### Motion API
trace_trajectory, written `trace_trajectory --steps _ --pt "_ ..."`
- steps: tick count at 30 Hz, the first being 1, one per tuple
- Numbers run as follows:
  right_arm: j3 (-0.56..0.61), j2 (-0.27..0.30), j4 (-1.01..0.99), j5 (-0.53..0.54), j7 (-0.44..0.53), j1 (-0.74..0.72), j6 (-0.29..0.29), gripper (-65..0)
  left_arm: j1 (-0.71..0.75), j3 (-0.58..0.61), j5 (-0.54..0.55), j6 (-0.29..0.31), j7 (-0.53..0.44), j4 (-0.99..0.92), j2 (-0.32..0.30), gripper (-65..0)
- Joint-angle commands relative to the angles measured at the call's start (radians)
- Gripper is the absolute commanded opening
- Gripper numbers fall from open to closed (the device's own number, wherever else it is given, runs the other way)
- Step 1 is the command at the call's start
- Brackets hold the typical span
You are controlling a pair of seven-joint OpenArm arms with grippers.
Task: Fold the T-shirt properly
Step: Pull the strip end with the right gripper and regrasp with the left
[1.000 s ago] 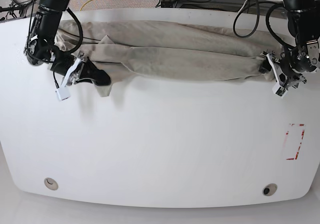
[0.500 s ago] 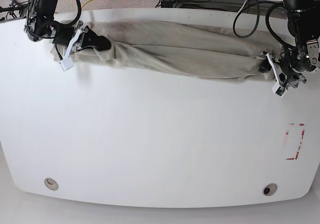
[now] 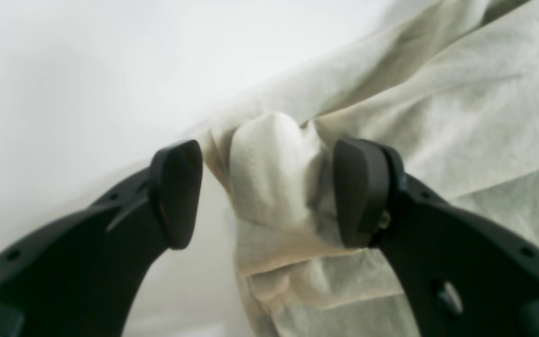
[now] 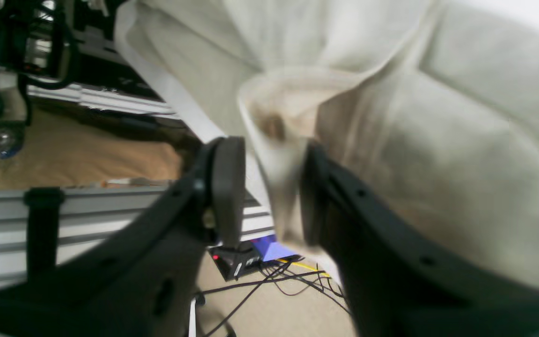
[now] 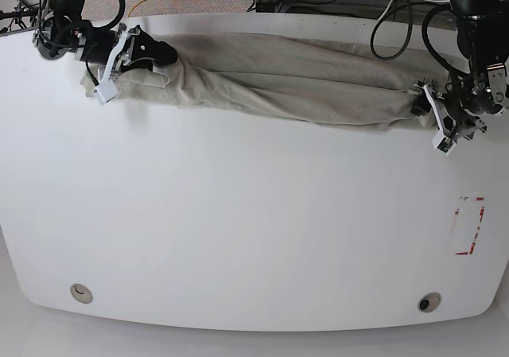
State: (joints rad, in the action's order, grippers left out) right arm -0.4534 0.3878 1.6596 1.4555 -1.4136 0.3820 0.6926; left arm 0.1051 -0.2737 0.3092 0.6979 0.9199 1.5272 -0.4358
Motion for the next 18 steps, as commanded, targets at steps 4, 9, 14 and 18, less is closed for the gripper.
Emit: trace_trajectory --steps 4,9,14,18 --pt "-0.166 0.023 0.015 0.026 0.017 0.024 0.006 -35.2 -0.009 -0.008 0.006 0.000 -0.015 0.014 -0.018 -25.1" --pt "-0.327 0.015 0.021 -0.089 0.017 0.030 0.006 -39.8 -0.009 -0.008 0.006 0.000 -0.015 0.005 -0.018 -25.1" --pt "-0.362 -0.017 0.077 -0.051 0.017 0.045 0.006 -37.9 -0.011 -0.006 0.009 0.000 -0.015 0.003 -0.018 -25.1" --pt "-0.316 -0.080 0.210 0.024 0.017 0.045 0.006 -39.2 -0.014 -0.009 0.011 0.000 -0.015 0.012 0.005 -25.1"
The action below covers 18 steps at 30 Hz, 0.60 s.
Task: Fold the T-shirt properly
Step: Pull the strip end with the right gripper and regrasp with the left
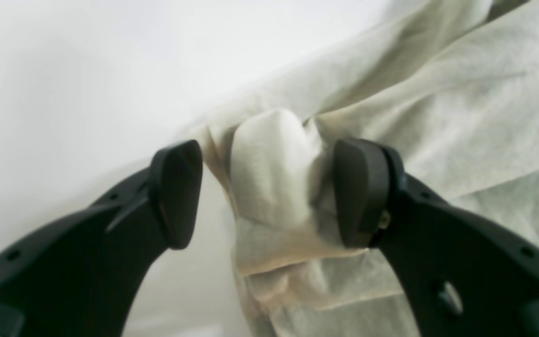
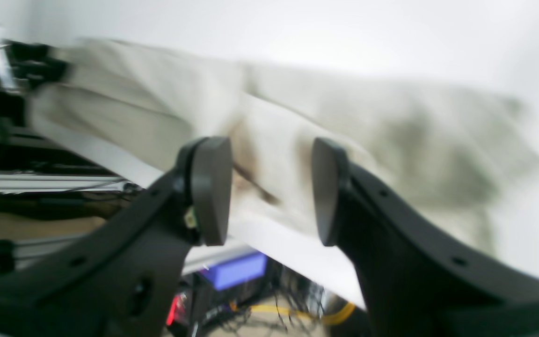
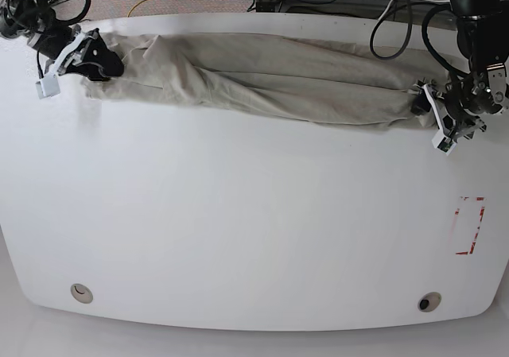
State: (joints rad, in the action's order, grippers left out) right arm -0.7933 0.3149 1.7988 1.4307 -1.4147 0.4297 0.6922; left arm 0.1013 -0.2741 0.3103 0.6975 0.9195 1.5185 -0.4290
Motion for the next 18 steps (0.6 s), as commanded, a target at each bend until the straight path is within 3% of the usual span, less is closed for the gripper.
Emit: trace_trajectory --steps 1,4,7,13,18 --pt "0.047 -0.023 0.098 0.051 0.018 -0.004 0.006 -40.4 -0.010 -0.009 0.011 0.001 -0.015 0.026 0.003 -25.1" --pt "0.128 -0.070 0.132 0.037 0.018 -0.004 0.006 -47.7 -0.010 -0.011 0.011 0.001 -0.015 0.075 0.009 -25.1" --pt "0.197 -0.110 0.129 -0.051 0.018 -0.039 0.006 -53.6 -0.010 -0.011 0.013 0.001 -0.015 0.132 0.032 -25.1" --pt "0.272 -0.158 0.124 -0.299 0.018 -0.067 0.006 -54.1 0.001 -0.012 0.013 0.001 -0.006 0.284 0.086 -25.0" --pt "0.279 -0.156 0.124 -0.514 0.051 -0.081 0.006 -54.2 -0.002 -0.012 0.013 0.001 0.097 0.330 0.155 -24.9"
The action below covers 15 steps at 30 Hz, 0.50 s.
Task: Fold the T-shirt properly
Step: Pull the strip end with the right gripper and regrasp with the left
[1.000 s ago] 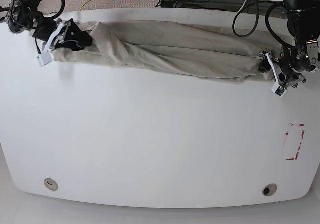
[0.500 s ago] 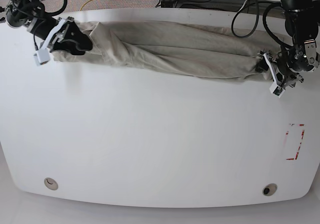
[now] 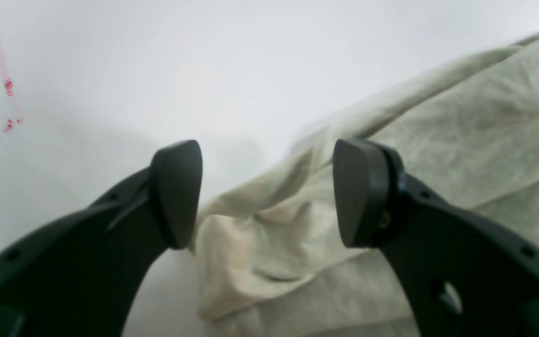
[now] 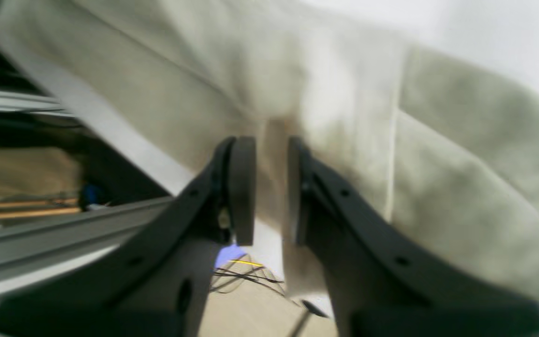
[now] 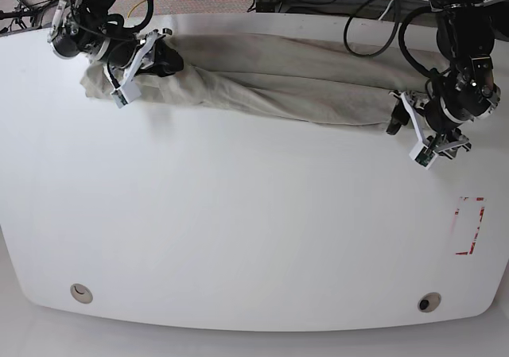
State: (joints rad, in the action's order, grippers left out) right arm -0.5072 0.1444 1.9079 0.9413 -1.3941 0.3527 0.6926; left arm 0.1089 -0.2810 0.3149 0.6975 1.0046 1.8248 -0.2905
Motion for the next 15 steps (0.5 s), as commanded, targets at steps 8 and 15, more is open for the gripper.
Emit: trace_trajectory --steps 8,15 --pt "-0.006 0.071 -0.041 -0.216 0.068 -0.025 0.006 -54.2 0.033 -0.001 0.002 0.001 0.029 -0.027 0.090 -25.0" --pt "-0.003 0.145 -0.218 -0.313 0.174 -0.033 0.006 -54.2 0.113 -0.037 0.005 0.001 0.029 -0.060 0.052 -25.1"
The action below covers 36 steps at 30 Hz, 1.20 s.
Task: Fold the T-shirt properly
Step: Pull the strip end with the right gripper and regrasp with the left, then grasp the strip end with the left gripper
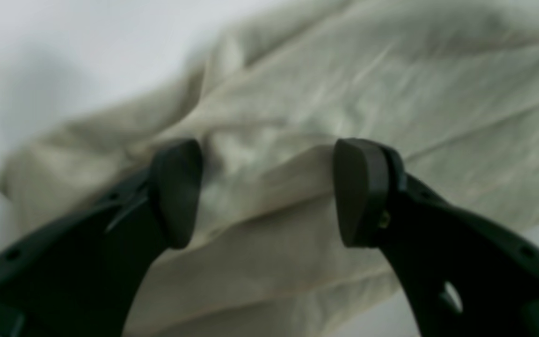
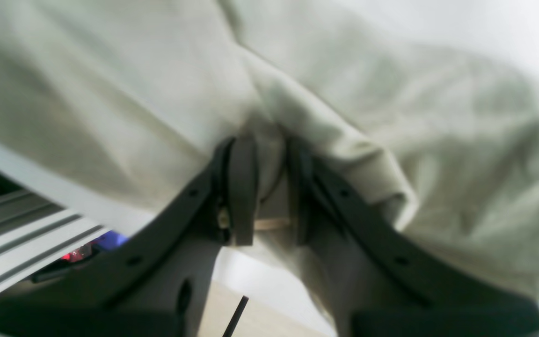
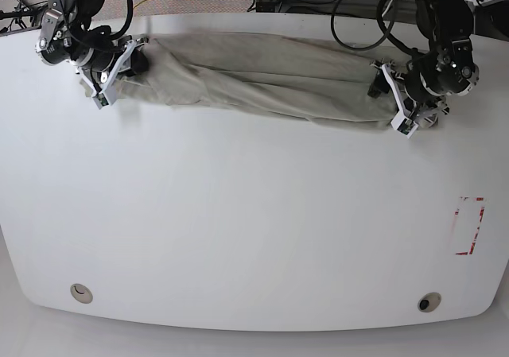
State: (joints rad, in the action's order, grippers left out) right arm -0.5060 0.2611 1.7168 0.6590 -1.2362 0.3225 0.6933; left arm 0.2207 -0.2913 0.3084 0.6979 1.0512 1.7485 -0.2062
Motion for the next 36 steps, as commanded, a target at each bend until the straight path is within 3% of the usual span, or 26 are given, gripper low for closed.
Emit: trace_trajectory --steps 1,10,21,25,36 --pt "-0.004 0.036 -0.050 -0.044 0.032 -0.003 0.005 -54.2 0.015 -0.044 0.011 0.000 -0.019 0.015 -0.037 -25.1" --pt "0.053 0.093 -0.240 -0.080 0.198 -0.018 0.005 -54.4 0.006 -0.128 0.008 0.000 -0.022 -0.038 -0.043 -25.1" --pt "0.085 0.094 -0.321 -0.081 0.217 -0.118 0.005 -54.7 -0.189 -0.127 0.007 0.000 -0.065 -0.305 -0.045 -25.1" --pt "0.086 0.093 -0.320 -0.080 0.212 -0.142 0.005 -54.7 -0.232 -0.127 0.016 0.000 -0.073 -0.347 -0.075 -25.0" --pt "0.086 0.091 -0.320 -0.077 0.212 -0.150 0.005 -54.7 -0.263 -0.210 0.254 0.000 0.056 -0.238 -0.100 -24.9"
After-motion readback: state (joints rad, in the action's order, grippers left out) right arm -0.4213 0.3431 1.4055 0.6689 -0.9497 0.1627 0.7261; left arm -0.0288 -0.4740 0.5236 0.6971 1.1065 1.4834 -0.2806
